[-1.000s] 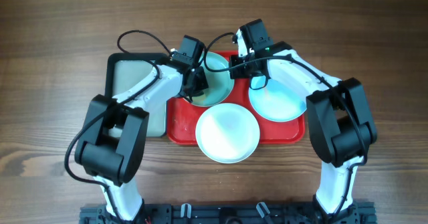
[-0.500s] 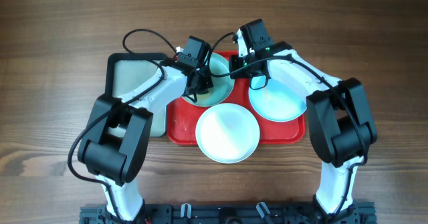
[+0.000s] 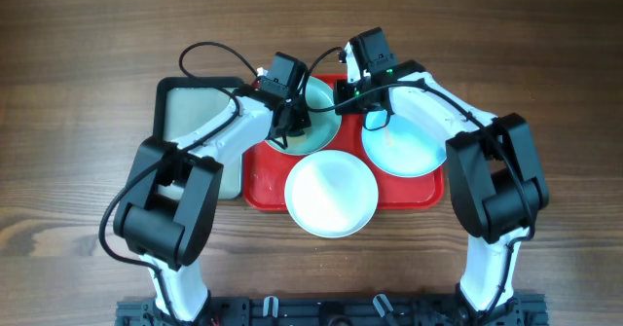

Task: Clean dirty plates on tray and stack at the side
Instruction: 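Move the sponge back over the black tray with the left gripper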

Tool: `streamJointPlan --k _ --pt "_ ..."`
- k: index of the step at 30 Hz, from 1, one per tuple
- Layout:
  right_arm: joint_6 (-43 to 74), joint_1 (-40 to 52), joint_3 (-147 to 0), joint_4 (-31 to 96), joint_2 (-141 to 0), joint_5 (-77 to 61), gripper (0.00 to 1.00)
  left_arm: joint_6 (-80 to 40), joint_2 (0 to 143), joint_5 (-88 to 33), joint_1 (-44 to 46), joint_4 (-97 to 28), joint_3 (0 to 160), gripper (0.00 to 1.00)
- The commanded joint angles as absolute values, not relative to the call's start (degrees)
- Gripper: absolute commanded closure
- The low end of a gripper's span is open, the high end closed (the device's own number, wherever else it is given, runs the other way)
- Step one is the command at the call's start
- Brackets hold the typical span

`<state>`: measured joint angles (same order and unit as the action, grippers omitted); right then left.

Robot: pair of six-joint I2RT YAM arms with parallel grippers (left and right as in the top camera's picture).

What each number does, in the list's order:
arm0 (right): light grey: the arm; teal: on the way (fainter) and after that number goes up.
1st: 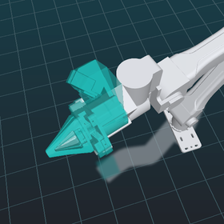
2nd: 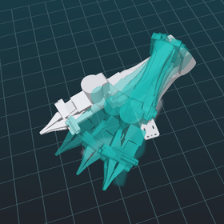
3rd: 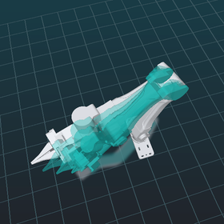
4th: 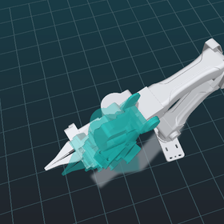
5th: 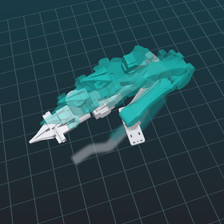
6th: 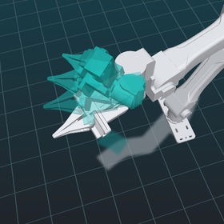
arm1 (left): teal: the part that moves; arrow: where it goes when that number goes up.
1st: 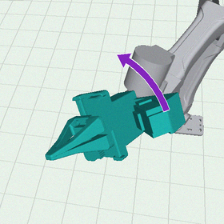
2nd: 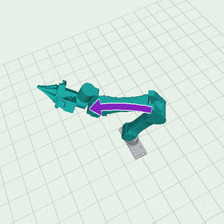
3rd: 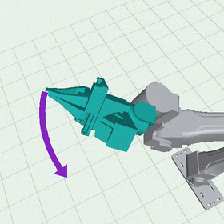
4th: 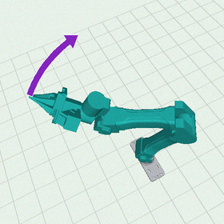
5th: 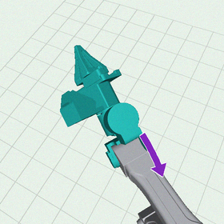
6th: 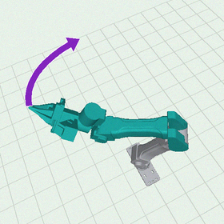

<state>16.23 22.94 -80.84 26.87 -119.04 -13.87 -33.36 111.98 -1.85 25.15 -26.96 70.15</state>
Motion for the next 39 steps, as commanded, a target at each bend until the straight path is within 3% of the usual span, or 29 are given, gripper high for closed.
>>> streamJointPlan --k 1,13,19,25,34,39 --pt "15.2 23.3 -80.9 26.5 -119.8 -15.0 0.96 -34.0 114.4 -4.1 26.9 -26.4 69.3 0.96" --pt "15.2 23.3 -80.9 26.3 -119.8 -15.0 0.96 -33.9 114.4 -11.4 28.4 -20.1 69.4 0.96" --pt "15.1 23.3 -80.9 26.3 -119.8 -14.9 0.96 -31.9 105.2 -3.8 27.3 -22.1 69.8 0.96" --pt "15.0 23.3 -80.9 26.3 -119.8 -14.9 0.96 -32.0 91.4 8.2 22.1 -34.1 69.8 0.96" --pt "15.0 23.3 -80.9 26.3 -119.8 -14.9 0.96 -32.0 90.0 10.5 13.7 -49.9 68.1 0.96" --pt "15.0 23.3 -80.9 26.3 -119.8 -14.7 0.80 -32.0 90.0 10.6 13.7 -49.5 65.0 0.96"
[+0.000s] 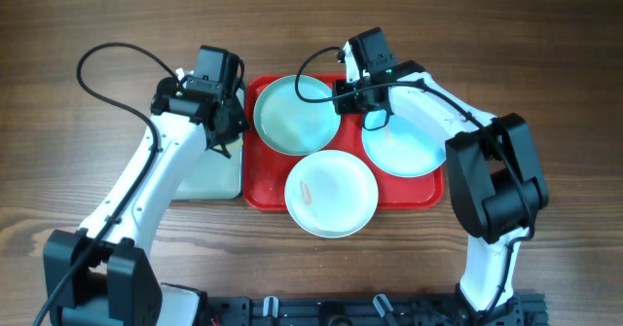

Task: Clean dirty plates on tray and stack at the side
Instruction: 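Move the sponge back over the black tray with the left gripper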

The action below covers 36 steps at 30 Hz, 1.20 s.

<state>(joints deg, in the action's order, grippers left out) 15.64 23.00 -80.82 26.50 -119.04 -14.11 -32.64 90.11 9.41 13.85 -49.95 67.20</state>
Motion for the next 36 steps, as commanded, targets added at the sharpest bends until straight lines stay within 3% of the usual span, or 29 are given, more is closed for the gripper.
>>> streamJointPlan --k 1,3,6,20,24,36 --pt "15.0 23.3 -80.9 26.3 -119.8 -14.7 0.77 -32.0 90.0 10.6 13.7 -49.3 64.4 0.96" --pt "15.0 23.3 -80.9 26.3 -119.8 -14.4 0.71 -32.0 90.0 10.6 13.7 -48.2 63.2 0.96" --pt "15.0 23.3 -80.8 26.3 -119.8 -13.4 0.70 -32.0 90.0 10.6 13.7 -47.4 62.6 0.96" --pt "15.2 23.3 -80.1 24.9 -121.1 -13.3 0.72 -27.4 90.0 13.7 13.7 -46.7 62.6 0.96" --pt "15.2 23.3 -80.1 24.8 -121.7 -13.3 0.77 -26.9 90.0 16.4 12.8 -46.8 62.6 0.96" --pt "18.2 23.3 -80.1 23.6 -124.3 -15.0 0.81 -21.7 90.0 16.4 9.1 -47.1 62.6 0.96"
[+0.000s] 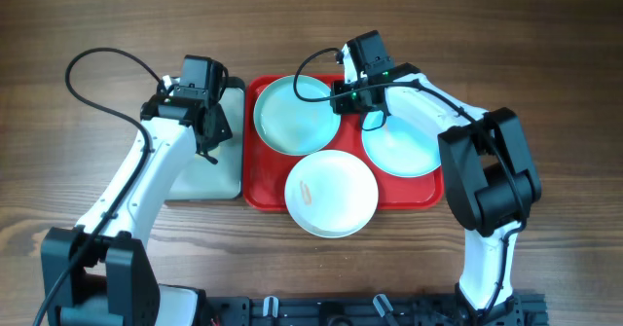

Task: Clean dirty plates on tray and stack at the side
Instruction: 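Move the sponge back over the black tray with the left gripper, then lift the blue plate with the right gripper off the red tray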

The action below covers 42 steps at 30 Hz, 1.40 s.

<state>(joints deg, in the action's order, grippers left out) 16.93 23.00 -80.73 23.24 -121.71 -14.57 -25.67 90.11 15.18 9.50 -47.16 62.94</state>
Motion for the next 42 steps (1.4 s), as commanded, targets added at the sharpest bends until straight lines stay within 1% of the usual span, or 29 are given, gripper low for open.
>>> streamJointPlan --k 1,9,20,23,24,25,26,34,39,42 --pt "18.2 23.3 -80.1 23.6 -124.3 -15.0 0.82 -21.3 90.0 16.4 9.1 -47.1 62.6 0.96" --pt "18.2 25.6 -80.1 23.8 -124.3 -12.8 0.83 -21.2 90.0 16.6 9.1 -47.0 62.6 0.96" --pt "18.6 25.7 -80.1 23.6 -124.8 -11.5 0.83 -21.4 90.0 17.9 9.1 -47.0 62.6 0.96" --pt "18.6 25.7 -80.1 23.6 -125.5 -11.5 0.85 -21.4 90.0 17.9 9.1 -47.0 62.6 0.96" --pt "18.6 25.7 -80.1 23.6 -125.5 -11.5 0.88 -21.4 90.0 17.9 9.1 -47.0 62.6 0.96" --pt "18.4 25.7 -80.1 23.6 -125.5 -11.5 0.94 -21.4 90.0 18.0 9.1 -47.0 62.6 0.96" --pt "18.4 25.7 -80.1 23.6 -125.5 -11.5 0.96 -21.4 90.0 18.5 9.1 -46.9 62.6 0.96" --pt "18.2 25.6 -81.0 23.7 -124.6 -9.0 0.96 -21.4 90.0 20.0 9.1 -46.9 62.6 0.96" --pt "18.2 25.5 -86.3 29.3 -123.1 -8.6 0.96 -21.4 90.0 19.7 8.2 -45.9 62.6 0.96" --pt "18.1 25.5 -90.3 33.3 -123.1 -8.6 0.96 -21.4 90.0 15.4 5.7 -45.1 62.6 0.96"
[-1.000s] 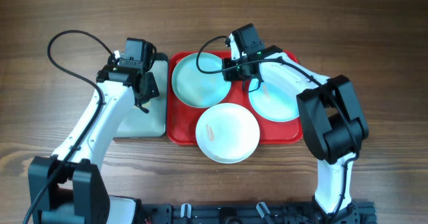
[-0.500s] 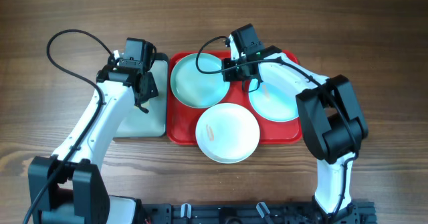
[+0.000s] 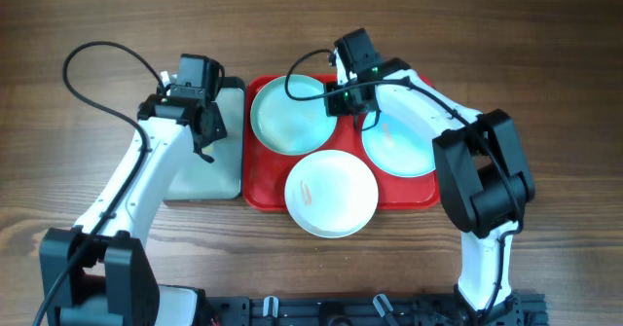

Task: Clean dirty plates on tray and stack at the side
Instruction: 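Lift the blue plate with the right gripper off the red tray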

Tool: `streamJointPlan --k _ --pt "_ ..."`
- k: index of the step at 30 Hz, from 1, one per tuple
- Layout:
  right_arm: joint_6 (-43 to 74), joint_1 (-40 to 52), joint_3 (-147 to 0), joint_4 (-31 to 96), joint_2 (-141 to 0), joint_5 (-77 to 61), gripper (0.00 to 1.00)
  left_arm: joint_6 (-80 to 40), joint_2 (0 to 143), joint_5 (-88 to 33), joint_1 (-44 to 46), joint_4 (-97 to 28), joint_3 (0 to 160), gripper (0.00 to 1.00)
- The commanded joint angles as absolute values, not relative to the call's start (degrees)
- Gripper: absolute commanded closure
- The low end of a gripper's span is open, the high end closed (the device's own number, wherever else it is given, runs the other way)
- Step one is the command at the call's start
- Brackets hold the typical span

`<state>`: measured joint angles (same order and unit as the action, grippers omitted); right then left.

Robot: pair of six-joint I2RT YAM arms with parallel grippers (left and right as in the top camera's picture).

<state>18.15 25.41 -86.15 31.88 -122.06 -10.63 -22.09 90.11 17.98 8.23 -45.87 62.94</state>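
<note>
A red tray [image 3: 261, 192] holds three plates. The pale green plate [image 3: 290, 117] lies at the back left, the light blue plate [image 3: 407, 143] at the right, and the white plate [image 3: 331, 195], with a faint orange smear, at the front. My right gripper [image 3: 342, 99] sits at the green plate's right rim and looks shut on it. My left gripper [image 3: 205, 131] hangs over the grey bin [image 3: 216, 168] left of the tray. Its fingers are too small to tell whether they are open or shut.
The grey bin touches the tray's left side. Black cables loop above both wrists. Bare wooden table [image 3: 545, 92] lies to the right of the tray and behind it.
My right gripper has shifted a little left, and the green plate has slid slightly left with it. The left gripper stays over the grey bin, hardly moved.
At first my left gripper was down on the green plate and the right gripper was at that plate's right rim. Then the left gripper was away over the grey bin, where it has stayed. The right gripper kept to the rim and now stands slightly left.
</note>
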Motion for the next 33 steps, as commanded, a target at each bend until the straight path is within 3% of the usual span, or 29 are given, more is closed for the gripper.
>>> streamJointPlan --k 1,6,33 --pt "18.1 25.5 -90.9 33.9 -123.1 -8.6 0.96 -21.2 90.0 14.1 5.0 -44.8 62.6 0.96" --pt "18.2 25.5 -91.3 34.2 -123.1 -8.6 0.96 -18.4 90.0 6.5 2.4 -43.0 62.6 0.96" --pt "18.0 25.6 -91.3 34.1 -123.1 -6.3 0.96 -18.4 90.0 6.3 2.4 -43.1 62.6 0.96"
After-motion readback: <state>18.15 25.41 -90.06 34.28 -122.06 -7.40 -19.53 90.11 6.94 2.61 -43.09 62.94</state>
